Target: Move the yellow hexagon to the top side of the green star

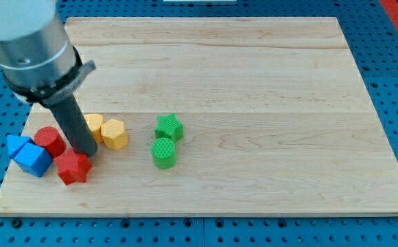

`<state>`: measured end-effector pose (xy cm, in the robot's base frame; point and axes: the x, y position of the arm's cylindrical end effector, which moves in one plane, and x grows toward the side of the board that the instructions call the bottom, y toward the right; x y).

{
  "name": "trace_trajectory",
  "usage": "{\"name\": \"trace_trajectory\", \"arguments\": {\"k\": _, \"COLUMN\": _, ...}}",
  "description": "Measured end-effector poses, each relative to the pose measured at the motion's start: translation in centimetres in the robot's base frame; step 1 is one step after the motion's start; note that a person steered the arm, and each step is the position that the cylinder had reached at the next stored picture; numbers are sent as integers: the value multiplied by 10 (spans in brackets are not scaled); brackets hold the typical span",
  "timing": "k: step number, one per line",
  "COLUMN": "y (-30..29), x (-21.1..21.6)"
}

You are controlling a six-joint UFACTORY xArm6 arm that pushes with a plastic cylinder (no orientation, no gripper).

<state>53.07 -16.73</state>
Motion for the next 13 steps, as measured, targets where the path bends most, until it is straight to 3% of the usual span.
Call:
{"name": "trace_trajectory", "arguments": {"k": 2, "y": 45, "x": -25}}
{"name": "trace_trajectory", "arguments": {"k": 5, "y": -16, "x": -94}}
{"name": "trace_trajectory", "arguments": {"k": 7, "y": -3, "x": -99}}
{"name": "trace_trajectory", "arguments": {"k": 8, "y": 5, "x": -80}}
{"name": "trace_trajectory", "arguments": {"k": 11, "y": 85, "x": -94}}
{"name": "trace_trajectory", "arguments": {"k": 13, "y": 91, "x": -94}}
